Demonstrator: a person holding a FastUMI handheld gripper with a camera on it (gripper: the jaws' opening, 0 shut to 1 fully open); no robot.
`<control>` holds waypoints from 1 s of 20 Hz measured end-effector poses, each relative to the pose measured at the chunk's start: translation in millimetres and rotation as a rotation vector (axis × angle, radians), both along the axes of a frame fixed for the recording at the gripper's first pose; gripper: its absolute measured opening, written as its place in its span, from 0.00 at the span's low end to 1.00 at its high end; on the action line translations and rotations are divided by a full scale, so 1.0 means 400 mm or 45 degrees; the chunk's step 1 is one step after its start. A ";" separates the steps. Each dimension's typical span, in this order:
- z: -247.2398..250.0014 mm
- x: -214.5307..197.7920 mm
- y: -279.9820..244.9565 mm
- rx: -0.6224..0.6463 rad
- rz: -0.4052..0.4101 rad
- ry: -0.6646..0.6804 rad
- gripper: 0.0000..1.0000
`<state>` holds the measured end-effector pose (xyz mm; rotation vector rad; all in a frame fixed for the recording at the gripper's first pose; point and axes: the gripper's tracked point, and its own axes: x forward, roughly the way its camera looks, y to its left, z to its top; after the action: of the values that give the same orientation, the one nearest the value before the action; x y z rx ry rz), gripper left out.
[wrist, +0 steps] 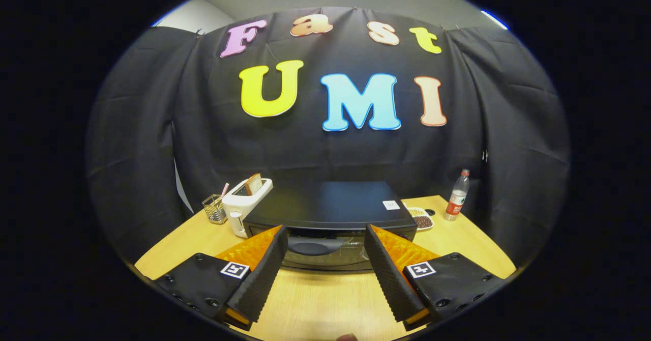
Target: Open the toaster oven, put the food inside, and close the toaster oven door.
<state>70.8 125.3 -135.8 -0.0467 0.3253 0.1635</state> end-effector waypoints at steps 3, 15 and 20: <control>0.062 -0.047 -0.058 0.033 -0.020 -0.032 0.96; 0.228 -0.191 -0.280 0.035 -0.060 -0.194 0.96; 0.259 -0.209 -0.302 0.041 -0.053 -0.233 0.96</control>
<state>-12.7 4.5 -32.2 -0.0228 0.1407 0.1225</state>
